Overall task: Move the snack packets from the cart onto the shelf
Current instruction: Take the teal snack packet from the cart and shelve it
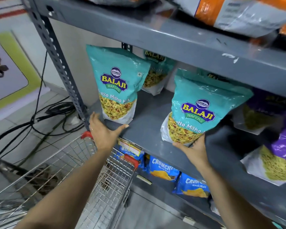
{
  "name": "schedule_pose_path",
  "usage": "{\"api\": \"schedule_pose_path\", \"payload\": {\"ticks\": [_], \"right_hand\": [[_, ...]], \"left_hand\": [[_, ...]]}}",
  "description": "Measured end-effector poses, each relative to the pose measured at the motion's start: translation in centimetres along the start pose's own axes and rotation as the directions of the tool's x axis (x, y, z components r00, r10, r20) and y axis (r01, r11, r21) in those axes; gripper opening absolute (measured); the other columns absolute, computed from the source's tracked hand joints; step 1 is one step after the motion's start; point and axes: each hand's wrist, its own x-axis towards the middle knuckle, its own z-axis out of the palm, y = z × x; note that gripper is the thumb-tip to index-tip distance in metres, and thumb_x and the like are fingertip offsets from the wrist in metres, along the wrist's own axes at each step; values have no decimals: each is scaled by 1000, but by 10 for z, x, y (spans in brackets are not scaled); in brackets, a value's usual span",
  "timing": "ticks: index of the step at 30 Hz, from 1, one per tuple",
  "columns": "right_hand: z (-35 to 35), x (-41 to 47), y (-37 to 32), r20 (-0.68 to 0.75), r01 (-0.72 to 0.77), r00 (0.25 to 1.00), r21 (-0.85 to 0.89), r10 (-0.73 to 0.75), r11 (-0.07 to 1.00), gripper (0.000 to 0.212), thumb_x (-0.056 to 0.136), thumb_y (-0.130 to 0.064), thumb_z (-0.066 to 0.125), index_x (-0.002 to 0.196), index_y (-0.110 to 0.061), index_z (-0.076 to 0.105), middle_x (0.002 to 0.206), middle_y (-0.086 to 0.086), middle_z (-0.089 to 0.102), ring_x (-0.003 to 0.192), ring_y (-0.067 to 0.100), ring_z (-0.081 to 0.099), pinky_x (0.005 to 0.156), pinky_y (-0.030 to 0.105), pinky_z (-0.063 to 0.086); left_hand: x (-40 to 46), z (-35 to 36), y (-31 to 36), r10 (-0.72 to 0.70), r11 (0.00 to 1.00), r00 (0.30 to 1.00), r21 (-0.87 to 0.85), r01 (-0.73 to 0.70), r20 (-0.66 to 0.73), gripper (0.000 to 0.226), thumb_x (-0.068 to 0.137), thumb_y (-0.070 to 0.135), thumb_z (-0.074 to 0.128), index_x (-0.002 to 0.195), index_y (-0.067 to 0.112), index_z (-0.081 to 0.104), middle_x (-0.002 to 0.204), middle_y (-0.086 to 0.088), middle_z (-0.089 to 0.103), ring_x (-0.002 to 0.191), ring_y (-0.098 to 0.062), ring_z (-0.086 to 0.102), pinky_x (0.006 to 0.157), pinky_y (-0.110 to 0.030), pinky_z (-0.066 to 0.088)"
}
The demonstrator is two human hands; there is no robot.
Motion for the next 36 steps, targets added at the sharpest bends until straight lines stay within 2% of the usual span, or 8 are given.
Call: {"api": "schedule_pose_path", "payload": {"ticks": [3,8,14,20,25,28,31,36], "right_hand": [[4,-1,0,-69,3,998,-39,-6,999,117,36,-52,94,135,-36,33,131,-9,57,123,13,56,106,42,46],[8,-8,-1,-123,26,992,-59,-34,998,108,44,-36,96,133,-34,35,126,-11,59,116,11,58,96,26,45],[12,-23,-2,-131,14,991,-57,-21,998,107,45,-33,96,132,-31,35,122,-12,58,114,10,58,94,24,47],[16,-34,-8,-148,10,989,-44,-17,999,102,49,-27,95,131,-30,35,117,-12,59,108,9,58,82,10,43],[16,-39,-9,-146,11,989,-31,-15,999,101,49,-28,95,130,-34,35,111,-31,54,104,2,58,88,18,47],[15,-42,-10,-142,5,990,-32,-10,999,100,50,-31,95,129,-36,34,113,-22,57,107,6,58,88,19,47],[14,-43,-10,-138,11,990,-33,-16,999,100,49,-34,94,126,-43,32,120,-14,57,111,9,58,92,24,48],[14,-41,-7,-118,16,993,-28,-19,999,99,48,-37,94,124,-48,31,118,-20,57,114,8,57,94,26,48]], "left_hand": [[24,10,0,-17,997,992,-73,26,126,144,37,73,85,147,4,24,151,-19,40,143,-33,36,121,-53,24],[25,17,16,12,989,996,-146,1,86,113,45,53,91,138,17,37,140,-7,52,136,-27,44,125,-49,6],[19,8,11,34,971,994,-240,-9,100,109,45,44,93,135,17,38,132,-7,56,125,-26,54,107,-47,47],[15,5,10,42,971,994,-239,-16,105,112,45,46,93,137,18,36,133,-5,54,125,-25,53,106,-47,48],[15,5,12,56,961,993,-274,-26,103,109,46,40,95,136,17,38,132,-5,55,123,-22,54,106,-41,48],[15,3,13,57,958,992,-285,-22,112,112,45,44,95,136,17,37,132,-4,55,123,-20,53,106,-37,47],[17,2,9,57,963,989,-271,-18,135,113,42,53,93,135,18,37,131,-4,55,124,-21,53,108,-45,46],[18,1,4,50,964,987,-266,-8,152,111,44,52,92,136,23,37,133,-3,56,126,-23,53,107,-48,47]]}}
